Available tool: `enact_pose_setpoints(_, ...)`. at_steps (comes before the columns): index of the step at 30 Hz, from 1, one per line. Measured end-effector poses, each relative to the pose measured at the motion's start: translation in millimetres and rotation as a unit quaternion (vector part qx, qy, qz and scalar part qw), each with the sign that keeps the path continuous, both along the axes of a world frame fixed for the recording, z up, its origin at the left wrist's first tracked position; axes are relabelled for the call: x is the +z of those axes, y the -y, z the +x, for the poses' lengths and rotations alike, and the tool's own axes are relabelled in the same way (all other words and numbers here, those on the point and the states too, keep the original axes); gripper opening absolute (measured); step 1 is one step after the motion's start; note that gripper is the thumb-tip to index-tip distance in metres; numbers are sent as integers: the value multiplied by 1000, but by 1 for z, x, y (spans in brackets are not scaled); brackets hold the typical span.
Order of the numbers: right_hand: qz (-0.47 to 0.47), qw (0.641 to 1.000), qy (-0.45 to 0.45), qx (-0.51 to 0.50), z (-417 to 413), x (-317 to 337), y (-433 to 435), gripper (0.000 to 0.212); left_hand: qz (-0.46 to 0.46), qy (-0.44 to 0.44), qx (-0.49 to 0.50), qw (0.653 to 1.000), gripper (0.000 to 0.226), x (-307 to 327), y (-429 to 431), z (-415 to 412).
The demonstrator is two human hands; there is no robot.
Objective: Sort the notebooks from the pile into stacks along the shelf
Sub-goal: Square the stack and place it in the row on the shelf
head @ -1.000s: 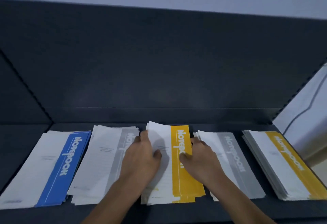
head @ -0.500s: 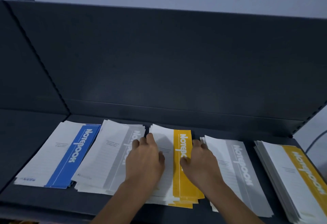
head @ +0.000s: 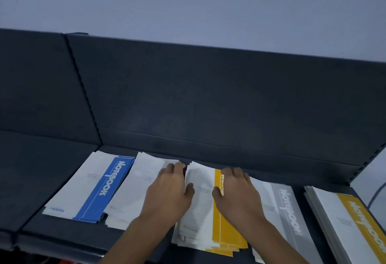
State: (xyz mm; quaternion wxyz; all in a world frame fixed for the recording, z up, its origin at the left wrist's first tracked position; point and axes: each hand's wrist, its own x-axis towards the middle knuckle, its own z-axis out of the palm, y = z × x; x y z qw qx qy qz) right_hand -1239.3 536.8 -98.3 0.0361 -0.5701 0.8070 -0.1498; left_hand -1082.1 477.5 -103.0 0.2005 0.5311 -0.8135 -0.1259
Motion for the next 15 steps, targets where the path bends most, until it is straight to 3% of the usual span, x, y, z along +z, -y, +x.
enact_pose_setpoints(12, -32, 985, 23, 170, 134, 47, 51, 41, -22, -43, 74, 996, 41, 36, 24, 148)
enact_pose_setpoints(15, -40, 979, 19, 199, 181, 56, 70, 33, -28, -44, 92, 994, 41, 41, 39, 197)
